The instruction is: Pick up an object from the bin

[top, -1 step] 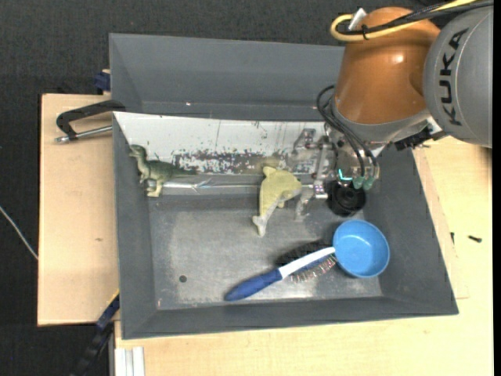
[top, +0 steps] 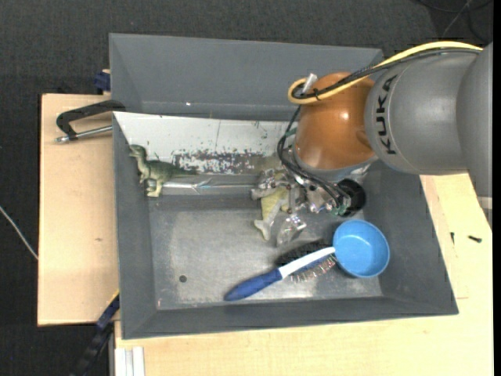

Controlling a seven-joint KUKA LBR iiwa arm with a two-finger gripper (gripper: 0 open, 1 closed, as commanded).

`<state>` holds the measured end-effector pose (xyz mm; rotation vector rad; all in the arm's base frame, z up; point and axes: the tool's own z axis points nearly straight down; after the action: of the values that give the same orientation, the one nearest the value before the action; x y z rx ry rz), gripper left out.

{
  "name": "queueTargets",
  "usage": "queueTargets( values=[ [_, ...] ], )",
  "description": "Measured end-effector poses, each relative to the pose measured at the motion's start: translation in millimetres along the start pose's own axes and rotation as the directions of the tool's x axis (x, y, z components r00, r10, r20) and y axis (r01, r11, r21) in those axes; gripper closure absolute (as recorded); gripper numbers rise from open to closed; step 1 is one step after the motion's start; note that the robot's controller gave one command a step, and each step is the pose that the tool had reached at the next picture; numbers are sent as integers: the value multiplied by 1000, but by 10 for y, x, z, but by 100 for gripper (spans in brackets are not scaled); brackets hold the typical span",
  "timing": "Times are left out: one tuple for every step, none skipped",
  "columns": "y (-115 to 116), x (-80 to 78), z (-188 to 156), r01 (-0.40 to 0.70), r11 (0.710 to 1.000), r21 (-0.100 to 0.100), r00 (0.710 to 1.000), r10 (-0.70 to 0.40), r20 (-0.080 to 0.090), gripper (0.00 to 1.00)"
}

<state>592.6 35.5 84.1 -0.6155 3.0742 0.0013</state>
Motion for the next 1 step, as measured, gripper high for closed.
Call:
queueTargets(
  values=[
    [-301, 30, -180, 183, 983, 2, 983, -183, 2, 0]
  ],
)
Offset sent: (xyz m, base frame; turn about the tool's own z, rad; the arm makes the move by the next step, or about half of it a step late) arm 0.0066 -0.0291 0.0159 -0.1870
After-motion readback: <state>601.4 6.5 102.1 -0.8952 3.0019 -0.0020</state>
